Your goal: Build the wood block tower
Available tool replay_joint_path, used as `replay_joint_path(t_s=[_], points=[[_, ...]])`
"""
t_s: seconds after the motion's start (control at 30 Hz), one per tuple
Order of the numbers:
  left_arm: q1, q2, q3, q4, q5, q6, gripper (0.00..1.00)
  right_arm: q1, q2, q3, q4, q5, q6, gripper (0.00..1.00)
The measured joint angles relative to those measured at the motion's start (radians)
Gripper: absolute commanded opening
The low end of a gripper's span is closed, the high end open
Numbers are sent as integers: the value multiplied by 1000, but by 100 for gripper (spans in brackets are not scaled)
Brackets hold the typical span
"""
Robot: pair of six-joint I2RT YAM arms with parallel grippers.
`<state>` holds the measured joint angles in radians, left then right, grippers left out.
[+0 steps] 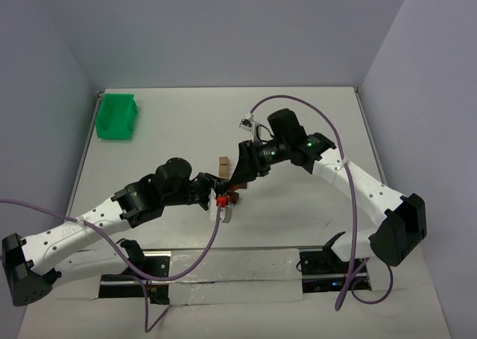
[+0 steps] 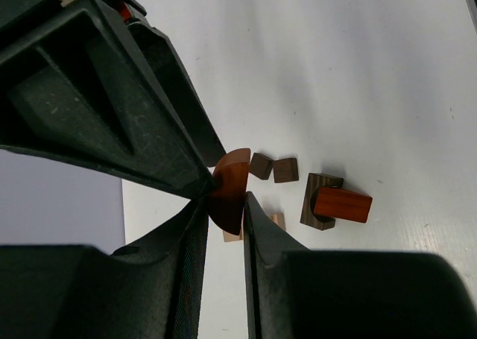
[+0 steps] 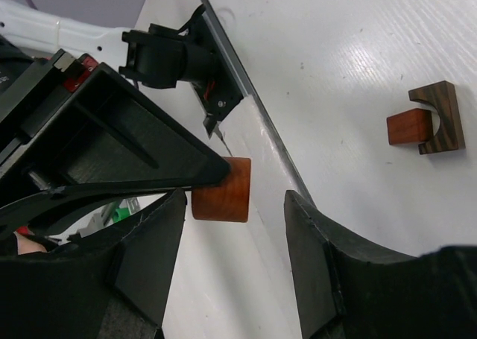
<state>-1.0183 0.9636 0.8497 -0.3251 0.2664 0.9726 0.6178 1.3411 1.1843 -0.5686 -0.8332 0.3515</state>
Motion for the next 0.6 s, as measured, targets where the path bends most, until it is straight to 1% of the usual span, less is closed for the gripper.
replay_joint_path(t_s=[0.1,0.33,0.5,0.6], points=[[0,-5,-4,18,-16,-27,0,0,-1,-1,4,20,10,54],[0,-16,-23,46,-49,-68,0,0,-3,0,32,20,27,47],[0,-23,-25,46,-54,-76,0,2,-3,0,41,3,32,49],[0,-28,-25,48,-54,-77,0,2,-3,0,43,-6,33,59]])
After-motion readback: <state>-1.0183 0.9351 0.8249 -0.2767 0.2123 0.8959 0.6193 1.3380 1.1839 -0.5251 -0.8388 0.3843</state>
